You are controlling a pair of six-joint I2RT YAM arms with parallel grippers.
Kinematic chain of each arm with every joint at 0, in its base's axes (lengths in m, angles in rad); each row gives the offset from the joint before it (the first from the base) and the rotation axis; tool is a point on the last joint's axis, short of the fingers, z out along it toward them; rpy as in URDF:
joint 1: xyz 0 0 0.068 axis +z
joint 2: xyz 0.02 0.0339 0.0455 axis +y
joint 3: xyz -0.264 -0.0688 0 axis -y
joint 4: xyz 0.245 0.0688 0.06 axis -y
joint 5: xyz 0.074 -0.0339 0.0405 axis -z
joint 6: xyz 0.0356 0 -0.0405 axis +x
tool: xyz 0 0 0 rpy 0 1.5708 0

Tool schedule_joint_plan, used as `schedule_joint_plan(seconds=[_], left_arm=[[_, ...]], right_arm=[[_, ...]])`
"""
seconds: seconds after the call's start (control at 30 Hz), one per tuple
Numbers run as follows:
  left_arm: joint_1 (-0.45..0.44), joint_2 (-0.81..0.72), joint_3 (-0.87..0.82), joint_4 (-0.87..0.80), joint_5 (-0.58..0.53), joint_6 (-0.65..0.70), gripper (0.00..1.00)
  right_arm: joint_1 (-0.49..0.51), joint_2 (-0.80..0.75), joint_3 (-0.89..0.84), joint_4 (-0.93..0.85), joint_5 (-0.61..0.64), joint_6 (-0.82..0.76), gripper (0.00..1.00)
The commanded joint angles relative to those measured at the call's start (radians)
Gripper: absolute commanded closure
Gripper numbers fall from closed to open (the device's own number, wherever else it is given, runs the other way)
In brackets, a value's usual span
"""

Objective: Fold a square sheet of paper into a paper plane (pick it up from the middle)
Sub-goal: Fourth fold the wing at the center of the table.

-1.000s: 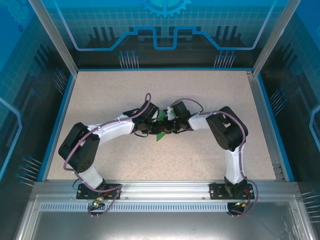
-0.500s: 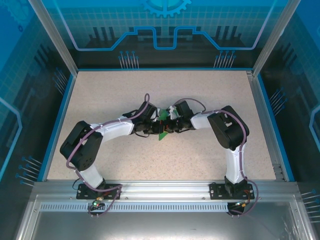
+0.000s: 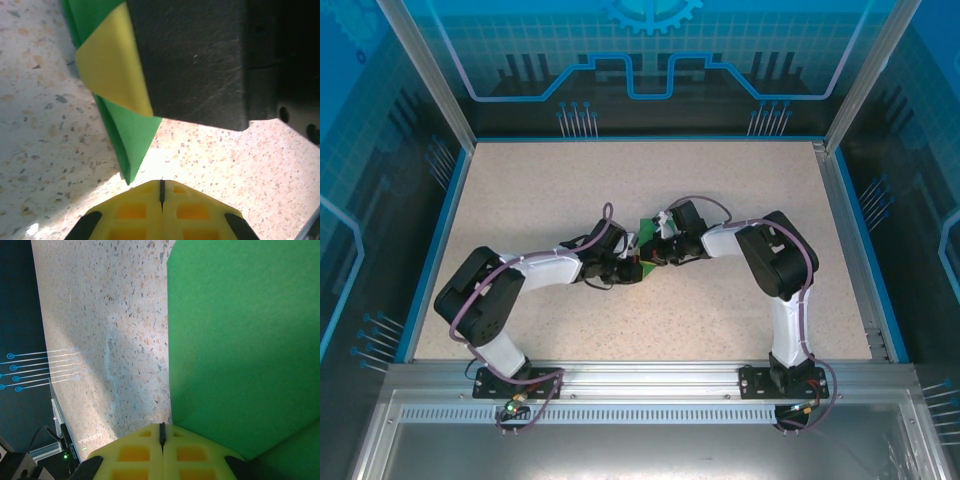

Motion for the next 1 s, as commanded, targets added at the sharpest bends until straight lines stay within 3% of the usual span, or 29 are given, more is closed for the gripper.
schedule_joint_plan(seconds=[0.0,0.3,0.6,0.97], left_arm=[[-0.002,0.013,-0.011,0.110,0.033,-0.044,1.00],[-0.001,0.123,0.026,0.110,0.010,-0.019,1.00],[0.024,0.119,0.002,0.120,-0.046,-0.011,1.00],[0.099,0.153,-0.062,0.195,0.037,-0.099,1.00]], right_arm=[[0.007,0.038,-0.018,-0.122,0.066,-0.018,1.00],[0.006,0.031,-0.014,-0.132,0.065,-0.023,1.00],[0.006,0.029,-0.008,-0.163,0.074,-0.049,1.00],[0.002,0.036,-0.012,-0.193,0.089,-0.080,1.00]])
